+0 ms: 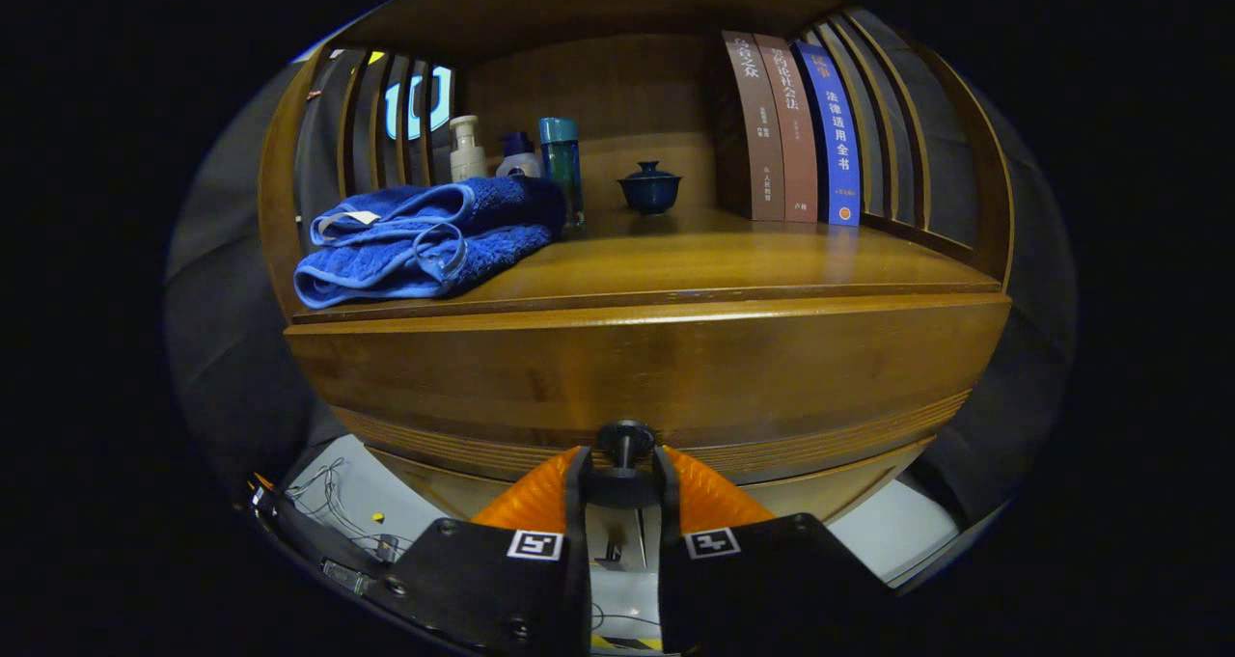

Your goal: Pull open the drawer, take out the items inside it, and place them on the countertop above the cabinet.

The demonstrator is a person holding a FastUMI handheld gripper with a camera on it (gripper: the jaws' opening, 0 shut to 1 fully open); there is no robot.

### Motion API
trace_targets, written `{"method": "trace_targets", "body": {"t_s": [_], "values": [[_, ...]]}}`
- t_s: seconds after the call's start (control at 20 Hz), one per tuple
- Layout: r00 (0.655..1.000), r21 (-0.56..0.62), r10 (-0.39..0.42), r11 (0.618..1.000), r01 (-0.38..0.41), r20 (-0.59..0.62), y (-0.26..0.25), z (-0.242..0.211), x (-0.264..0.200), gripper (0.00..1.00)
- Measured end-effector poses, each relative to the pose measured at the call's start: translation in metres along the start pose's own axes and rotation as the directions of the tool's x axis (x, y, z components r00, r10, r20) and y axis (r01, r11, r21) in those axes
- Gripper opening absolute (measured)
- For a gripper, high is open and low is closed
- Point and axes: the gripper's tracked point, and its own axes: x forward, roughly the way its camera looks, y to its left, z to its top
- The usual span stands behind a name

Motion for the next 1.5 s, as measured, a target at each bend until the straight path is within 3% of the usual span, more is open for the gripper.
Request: {"method": "trace_targets", "body": {"t_s": [0.35,1.5], "values": [[0.999,-0.030,-0.014,0.999,0.013,-0.037,0.001,-0.005,-0.010,0.31],[0.987,-0.039,-0.040,0.999,0.034,-0.158,0.011,-0.073,-0.150,0.31]]}}
